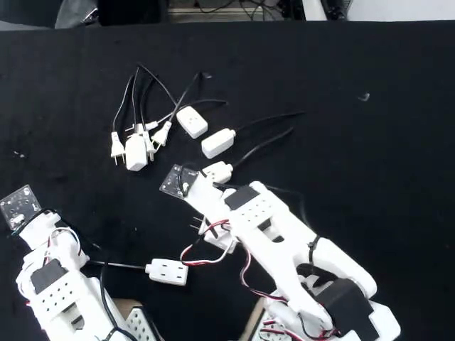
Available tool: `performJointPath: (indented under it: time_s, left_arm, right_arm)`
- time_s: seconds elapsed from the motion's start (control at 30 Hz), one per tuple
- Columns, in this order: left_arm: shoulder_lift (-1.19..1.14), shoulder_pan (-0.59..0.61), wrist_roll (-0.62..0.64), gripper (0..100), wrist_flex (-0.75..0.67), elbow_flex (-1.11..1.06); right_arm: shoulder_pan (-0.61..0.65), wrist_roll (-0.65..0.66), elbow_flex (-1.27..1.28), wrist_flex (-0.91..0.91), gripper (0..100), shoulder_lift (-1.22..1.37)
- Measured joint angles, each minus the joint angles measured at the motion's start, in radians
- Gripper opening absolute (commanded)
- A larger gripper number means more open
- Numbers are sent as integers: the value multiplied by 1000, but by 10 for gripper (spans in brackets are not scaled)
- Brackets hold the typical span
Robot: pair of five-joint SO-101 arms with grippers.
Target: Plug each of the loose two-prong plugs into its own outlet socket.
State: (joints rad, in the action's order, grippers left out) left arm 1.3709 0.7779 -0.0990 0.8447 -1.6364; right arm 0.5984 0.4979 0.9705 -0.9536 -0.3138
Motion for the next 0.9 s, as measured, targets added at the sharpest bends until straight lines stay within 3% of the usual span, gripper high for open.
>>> performJointPath:
  time_s: [0.2,0.37,0.57,0.73,0.9]
  left_arm:
    - [0,0,0,33,0,0]
    - [0,0,0,33,0,0]
    - [0,0,0,33,0,0]
    - [0,0,-3,70,0,0]
    - [-2,-66,-115,86,110,110]
  right_arm:
    - [18,0,12,81,156,78]
    - [28,-25,-3,91,5,103]
    - [28,-26,-8,100,11,103]
    - [31,-26,-6,-5,11,-40]
    - [32,-26,-5,-54,11,-321]
